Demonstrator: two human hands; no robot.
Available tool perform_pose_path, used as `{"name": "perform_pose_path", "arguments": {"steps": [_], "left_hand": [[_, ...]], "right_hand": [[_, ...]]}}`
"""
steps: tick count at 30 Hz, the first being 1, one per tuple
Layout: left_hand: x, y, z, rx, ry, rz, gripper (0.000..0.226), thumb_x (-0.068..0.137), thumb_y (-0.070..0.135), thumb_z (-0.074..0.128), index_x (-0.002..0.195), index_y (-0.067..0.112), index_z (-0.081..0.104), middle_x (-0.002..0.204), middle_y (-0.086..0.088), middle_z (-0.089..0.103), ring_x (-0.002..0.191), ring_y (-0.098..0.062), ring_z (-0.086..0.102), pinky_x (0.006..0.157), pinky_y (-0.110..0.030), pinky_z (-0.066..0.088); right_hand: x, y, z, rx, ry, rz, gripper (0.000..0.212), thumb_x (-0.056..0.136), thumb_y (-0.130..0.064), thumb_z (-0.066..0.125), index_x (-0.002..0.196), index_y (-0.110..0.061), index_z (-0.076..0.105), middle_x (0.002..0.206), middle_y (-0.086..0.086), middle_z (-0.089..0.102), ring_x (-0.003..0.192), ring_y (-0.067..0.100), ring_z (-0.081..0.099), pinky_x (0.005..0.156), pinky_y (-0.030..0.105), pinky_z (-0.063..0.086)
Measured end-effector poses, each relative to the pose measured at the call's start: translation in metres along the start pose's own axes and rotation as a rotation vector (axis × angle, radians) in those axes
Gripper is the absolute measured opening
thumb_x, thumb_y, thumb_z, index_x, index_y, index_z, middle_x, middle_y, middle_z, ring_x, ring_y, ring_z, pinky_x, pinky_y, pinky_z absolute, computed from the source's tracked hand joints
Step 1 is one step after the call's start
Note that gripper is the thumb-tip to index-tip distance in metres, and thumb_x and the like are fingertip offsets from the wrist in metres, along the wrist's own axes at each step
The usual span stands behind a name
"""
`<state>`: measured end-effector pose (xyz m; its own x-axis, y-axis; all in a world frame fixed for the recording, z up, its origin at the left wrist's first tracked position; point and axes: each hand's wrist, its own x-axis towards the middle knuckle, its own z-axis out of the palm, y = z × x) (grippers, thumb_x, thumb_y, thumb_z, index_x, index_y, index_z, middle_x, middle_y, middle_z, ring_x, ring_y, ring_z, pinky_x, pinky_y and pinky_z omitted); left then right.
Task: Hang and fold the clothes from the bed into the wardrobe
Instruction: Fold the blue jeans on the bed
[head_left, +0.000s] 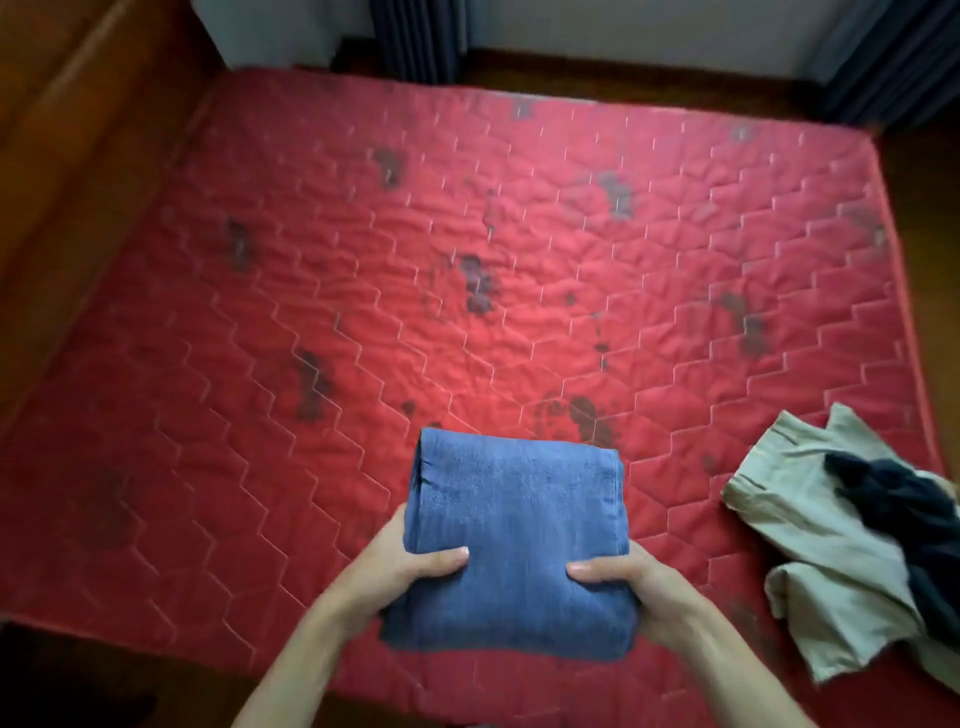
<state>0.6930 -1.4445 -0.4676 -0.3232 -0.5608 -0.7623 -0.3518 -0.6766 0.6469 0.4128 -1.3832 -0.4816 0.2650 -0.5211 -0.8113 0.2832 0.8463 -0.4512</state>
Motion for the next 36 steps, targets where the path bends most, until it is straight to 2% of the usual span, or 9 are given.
{"name": "perform_pose_path", "arguments": {"steps": [3, 8, 10, 12, 15, 19, 25, 31, 36], "left_hand": [[-0.047, 0.059, 0.013, 0.376, 0.429, 0.312, 0.125, 0.07, 0.067, 0.071, 0.157, 0.03, -0.009, 0.162, 0.015, 0.009, 0.151, -0.006, 0.015, 0.124, -0.035, 0.018], [-0.114, 0.157, 0.077, 0.742, 0.587, 0.919, 0.078, 0.089, 0.071, 0.04, 0.151, 0.024, 0.036, 0.154, 0.005, 0.04, 0.142, -0.011, 0.034, 0.119, -0.035, 0.024], [-0.138, 0.186, 0.098, 0.8, 0.651, 1.038, 0.067, 0.093, 0.071, 0.031, 0.121, 0.019, 0.062, 0.117, 0.002, 0.066, 0.108, -0.015, 0.061, 0.099, -0.036, 0.045], [-0.152, 0.208, 0.1, 0.737, 0.746, 1.112, 0.062, 0.096, 0.069, 0.027, 0.071, 0.019, 0.054, 0.064, 0.006, 0.056, 0.059, -0.011, 0.052, 0.061, -0.031, 0.044], [-0.19, 0.232, 0.091, 0.458, 0.843, 1.093, 0.063, 0.103, 0.052, 0.036, 0.049, 0.021, 0.024, 0.043, 0.007, 0.028, 0.041, -0.011, 0.026, 0.044, -0.021, 0.023], [-0.231, 0.23, 0.062, 0.367, 0.888, 0.928, 0.065, 0.099, 0.056, 0.039, 0.049, 0.014, 0.032, 0.046, 0.003, 0.034, 0.044, -0.006, 0.03, 0.048, -0.022, 0.029], [-0.307, 0.14, 0.03, 0.727, 0.993, 0.882, 0.072, 0.077, 0.089, 0.027, 0.109, 0.031, 0.055, 0.091, 0.01, 0.068, 0.081, -0.011, 0.063, 0.071, -0.031, 0.048], [-0.37, 0.081, -0.072, 0.488, 1.187, 0.733, 0.063, 0.091, 0.076, 0.033, 0.057, 0.022, 0.038, 0.048, 0.009, 0.047, 0.05, -0.008, 0.046, 0.056, -0.033, 0.037], [-0.453, 0.012, -0.19, 0.173, 1.295, 0.509, 0.069, 0.097, 0.064, 0.037, 0.048, 0.015, 0.039, 0.05, 0.008, 0.046, 0.053, -0.012, 0.048, 0.062, -0.033, 0.037]], "right_hand": [[-0.056, -0.033, 0.027, -0.179, 0.039, -0.189, 0.058, 0.054, 0.008, 0.077, 0.11, -0.004, 0.068, 0.107, 0.018, 0.074, 0.098, 0.031, 0.071, 0.082, 0.041, 0.058], [-0.136, -0.083, 0.072, -0.584, -0.029, -0.45, 0.033, 0.057, -0.003, 0.076, 0.089, -0.003, 0.072, 0.082, 0.002, 0.07, 0.08, 0.015, 0.065, 0.069, 0.033, 0.05], [-0.167, -0.096, 0.083, -0.651, -0.054, -0.53, 0.034, 0.058, -0.007, 0.076, 0.091, -0.001, 0.072, 0.084, 0.006, 0.07, 0.081, 0.019, 0.065, 0.071, 0.037, 0.05], [-0.188, -0.105, 0.087, -0.679, -0.068, -0.587, 0.036, 0.059, -0.007, 0.076, 0.092, 0.006, 0.067, 0.083, 0.009, 0.066, 0.08, 0.021, 0.062, 0.072, 0.041, 0.048], [-0.227, -0.11, 0.095, -0.747, -0.107, -0.653, 0.041, 0.059, -0.01, 0.077, 0.088, 0.013, 0.059, 0.077, 0.005, 0.057, 0.075, 0.018, 0.055, 0.069, 0.039, 0.044], [-0.258, -0.114, 0.128, -0.82, -0.243, -0.699, 0.023, 0.067, 0.006, 0.075, 0.089, 0.002, 0.07, 0.083, 0.002, 0.072, 0.079, 0.016, 0.068, 0.068, 0.029, 0.052], [-0.259, -0.103, 0.207, -0.898, -0.313, -0.784, 0.026, 0.066, -0.007, 0.08, 0.091, -0.005, 0.075, 0.094, 0.019, 0.075, 0.091, 0.035, 0.072, 0.081, 0.051, 0.057], [-0.238, -0.069, 0.333, -1.055, -0.504, -0.729, 0.032, 0.065, -0.014, 0.084, 0.095, -0.006, 0.074, 0.097, 0.015, 0.076, 0.092, 0.033, 0.073, 0.085, 0.056, 0.056], [-0.218, -0.021, 0.461, -1.072, -0.643, -0.706, 0.028, 0.064, -0.007, 0.084, 0.091, -0.005, 0.076, 0.094, 0.013, 0.077, 0.091, 0.03, 0.074, 0.083, 0.047, 0.058]]}}
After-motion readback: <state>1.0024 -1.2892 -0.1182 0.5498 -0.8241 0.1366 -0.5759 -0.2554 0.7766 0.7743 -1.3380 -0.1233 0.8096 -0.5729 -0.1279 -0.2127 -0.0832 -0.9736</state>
